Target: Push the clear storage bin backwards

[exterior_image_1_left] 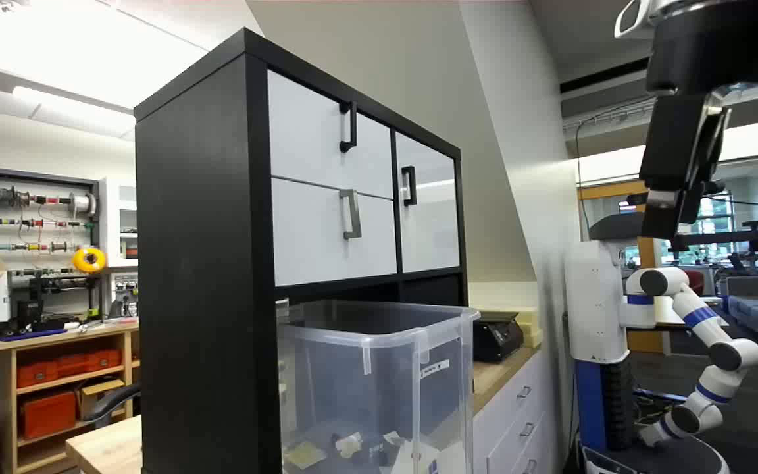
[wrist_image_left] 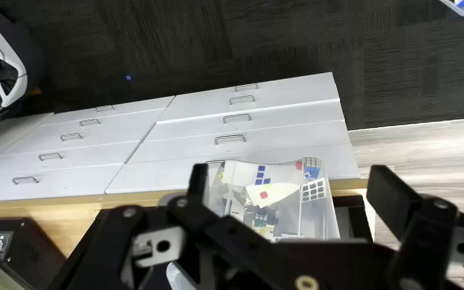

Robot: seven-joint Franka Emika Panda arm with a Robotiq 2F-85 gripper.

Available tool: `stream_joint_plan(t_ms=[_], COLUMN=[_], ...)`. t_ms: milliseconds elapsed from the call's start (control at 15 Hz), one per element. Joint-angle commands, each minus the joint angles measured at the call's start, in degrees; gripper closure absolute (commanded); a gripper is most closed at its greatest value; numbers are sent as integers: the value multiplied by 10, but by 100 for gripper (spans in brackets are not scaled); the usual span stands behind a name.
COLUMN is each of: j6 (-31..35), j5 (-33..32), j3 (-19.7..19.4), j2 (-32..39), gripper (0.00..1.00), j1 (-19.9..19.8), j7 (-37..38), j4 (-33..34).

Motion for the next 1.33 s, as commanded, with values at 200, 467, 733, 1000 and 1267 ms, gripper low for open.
stream_joint_plan(t_ms=[200,467,733,1000,1267], j6=[-1,-1,47,128,232], j5=[-7,-7,-12,-20,-48], j3=[-7,-7,-8,-9,-14], j2=[3,3,10,47,109], gripper=[0,0,0,0,0], j1=[9,9,4,-3,-12], j7=[6,6,8,5,-5], j4=[1,1,-15,-37,-54])
